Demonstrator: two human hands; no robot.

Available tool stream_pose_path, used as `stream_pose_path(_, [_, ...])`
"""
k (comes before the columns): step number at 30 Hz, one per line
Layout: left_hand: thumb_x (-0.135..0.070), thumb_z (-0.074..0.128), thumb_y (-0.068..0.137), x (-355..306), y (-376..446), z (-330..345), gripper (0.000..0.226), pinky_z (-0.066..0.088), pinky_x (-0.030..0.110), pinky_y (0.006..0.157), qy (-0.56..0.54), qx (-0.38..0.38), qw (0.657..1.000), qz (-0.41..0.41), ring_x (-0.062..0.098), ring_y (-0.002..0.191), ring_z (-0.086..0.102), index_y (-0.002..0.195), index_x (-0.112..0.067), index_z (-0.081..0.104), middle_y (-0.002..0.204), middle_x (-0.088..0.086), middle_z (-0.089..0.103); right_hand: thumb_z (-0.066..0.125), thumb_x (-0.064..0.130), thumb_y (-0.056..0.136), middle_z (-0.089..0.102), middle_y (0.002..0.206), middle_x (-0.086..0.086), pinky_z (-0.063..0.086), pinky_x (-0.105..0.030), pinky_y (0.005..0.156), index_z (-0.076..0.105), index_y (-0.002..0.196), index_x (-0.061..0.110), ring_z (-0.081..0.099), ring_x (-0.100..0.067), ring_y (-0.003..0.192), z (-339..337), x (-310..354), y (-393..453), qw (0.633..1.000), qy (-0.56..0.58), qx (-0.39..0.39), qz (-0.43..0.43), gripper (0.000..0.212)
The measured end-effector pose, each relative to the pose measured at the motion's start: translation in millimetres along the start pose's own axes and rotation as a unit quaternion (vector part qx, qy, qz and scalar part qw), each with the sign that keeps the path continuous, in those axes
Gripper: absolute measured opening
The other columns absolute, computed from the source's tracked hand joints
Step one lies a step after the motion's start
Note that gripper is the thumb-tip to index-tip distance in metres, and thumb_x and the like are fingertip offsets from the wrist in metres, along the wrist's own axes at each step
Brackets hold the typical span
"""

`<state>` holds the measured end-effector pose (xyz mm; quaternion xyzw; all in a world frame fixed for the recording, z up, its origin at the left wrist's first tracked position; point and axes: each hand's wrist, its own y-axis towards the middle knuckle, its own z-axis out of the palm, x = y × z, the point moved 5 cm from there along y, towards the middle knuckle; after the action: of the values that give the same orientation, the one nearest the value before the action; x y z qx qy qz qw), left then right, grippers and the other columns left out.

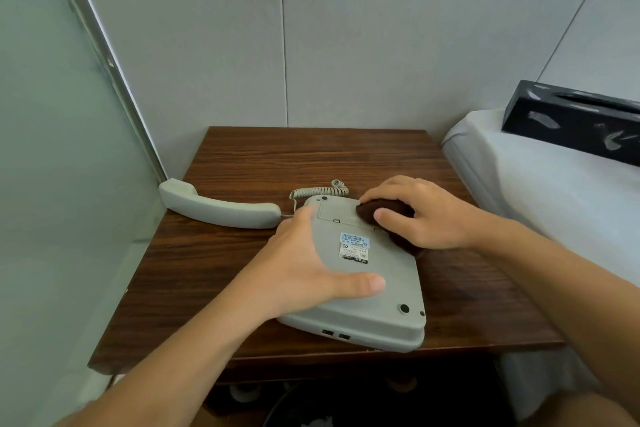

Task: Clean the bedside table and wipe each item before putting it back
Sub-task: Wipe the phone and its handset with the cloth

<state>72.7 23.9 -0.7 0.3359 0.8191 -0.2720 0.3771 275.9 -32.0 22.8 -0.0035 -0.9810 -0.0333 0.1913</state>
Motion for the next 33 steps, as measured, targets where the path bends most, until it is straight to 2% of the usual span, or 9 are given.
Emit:
stream_pose_path(1, [-0.084, 0.085, 0.038, 1, 3, 2, 0.135, 0.039, 0.032, 0.112, 0.028, 0.002, 1.000, -0.002, -0.003, 0.134, 0.037, 0.152, -0.044, 0.024, 0.141, -0.026, 0.035, 0.051, 0.043, 0.094, 0.067, 0.122, 0.008, 0.046, -0.032, 0.102, 0.066, 0.131, 0.032, 0.058, -0.008, 0.116, 1, 0, -1, 1.000, -0.001, 0.003, 0.000, 0.041])
stream_pose_path(3, [-0.080, 0.087, 0.041, 1, 6, 2, 0.145, 0.034, 0.031, 0.111, 0.069, 0.006, 0.997, -0.025, 0.001, 0.134, 0.029, 0.158, -0.038, 0.013, 0.137, -0.022, 0.026, 0.057, 0.035, 0.093, 0.066, 0.122, 0.008, 0.046, -0.030, 0.100, 0.063, 0.134, 0.030, 0.058, -0.009, 0.114, 0, 0, -3, 1.000, -0.017, -0.009, -0.012, 0.041])
stream_pose_path(6, [-0.086, 0.082, 0.036, 1, 9, 4, 0.157, 0.032, 0.037, 0.119, 0.113, 0.030, 0.992, -0.043, 0.008, 0.147, 0.023, 0.162, -0.037, 0.003, 0.156, -0.016, 0.021, 0.071, 0.026, 0.090, 0.064, 0.122, 0.011, 0.041, -0.020, 0.099, 0.060, 0.132, 0.025, 0.058, -0.009, 0.113, -3, -3, -4, 0.999, -0.030, -0.014, -0.016, 0.043])
stream_pose_path(10, [-0.090, 0.076, 0.033, 0, 10, 4, 0.160, 0.030, 0.040, 0.122, 0.136, 0.050, 0.988, -0.057, 0.010, 0.151, 0.017, 0.163, -0.036, -0.002, 0.164, -0.017, 0.011, 0.073, 0.021, 0.090, 0.064, 0.116, 0.007, 0.034, -0.016, 0.101, 0.067, 0.125, 0.026, 0.055, -0.007, 0.109, 3, 7, 7, 0.996, -0.046, -0.007, -0.081, 0.036])
stream_pose_path(15, [-0.084, 0.083, 0.045, 0, 10, 4, 0.154, 0.029, 0.039, 0.122, 0.143, 0.045, 0.987, -0.058, 0.011, 0.152, 0.018, 0.163, -0.036, -0.001, 0.165, -0.014, 0.014, 0.073, 0.018, 0.091, 0.063, 0.116, 0.004, 0.024, -0.002, 0.094, 0.069, 0.126, 0.025, 0.047, -0.006, 0.097, -3, 18, 12, 0.988, -0.080, 0.029, -0.128, 0.037])
stream_pose_path(19, [-0.084, 0.084, 0.046, 1, 12, 5, 0.152, 0.029, 0.040, 0.122, 0.143, 0.052, 0.987, -0.054, 0.011, 0.151, 0.017, 0.163, -0.038, -0.002, 0.164, -0.014, 0.016, 0.068, 0.019, 0.092, 0.056, 0.111, 0.014, 0.029, -0.009, 0.086, 0.070, 0.123, 0.034, 0.050, -0.013, 0.102, -18, 9, 2, 0.978, -0.141, 0.111, -0.105, 0.034])
stream_pose_path(21, [-0.085, 0.082, 0.043, 2, 13, 5, 0.153, 0.028, 0.040, 0.122, 0.140, 0.053, 0.987, -0.051, 0.011, 0.152, 0.016, 0.162, -0.037, -0.001, 0.164, -0.015, 0.015, 0.067, 0.020, 0.092, 0.057, 0.110, 0.014, 0.032, -0.016, 0.086, 0.071, 0.120, 0.035, 0.048, -0.012, 0.099, -15, 14, 6, 0.978, -0.143, 0.098, -0.113, 0.032])
stream_pose_path(26, [-0.089, 0.078, 0.033, 3, 14, 4, 0.149, 0.038, 0.042, 0.117, 0.131, 0.043, 0.990, -0.033, 0.011, 0.144, 0.030, 0.158, -0.043, 0.012, 0.154, -0.015, 0.030, 0.072, 0.015, 0.088, 0.066, 0.104, 0.004, 0.029, -0.009, 0.090, 0.074, 0.116, 0.024, 0.053, -0.007, 0.092, 4, 34, 29, 0.981, -0.084, 0.033, -0.170, 0.030])
stream_pose_path(33, [-0.084, 0.084, 0.044, 1, 13, 4, 0.152, 0.031, 0.040, 0.121, 0.142, 0.051, 0.987, -0.051, 0.012, 0.150, 0.022, 0.163, -0.035, 0.001, 0.163, -0.012, 0.020, 0.074, 0.018, 0.089, 0.063, 0.113, 0.015, 0.043, -0.014, 0.093, 0.075, 0.117, 0.035, 0.059, -0.005, 0.104, -21, 1, -2, 0.987, -0.091, 0.119, -0.065, 0.032])
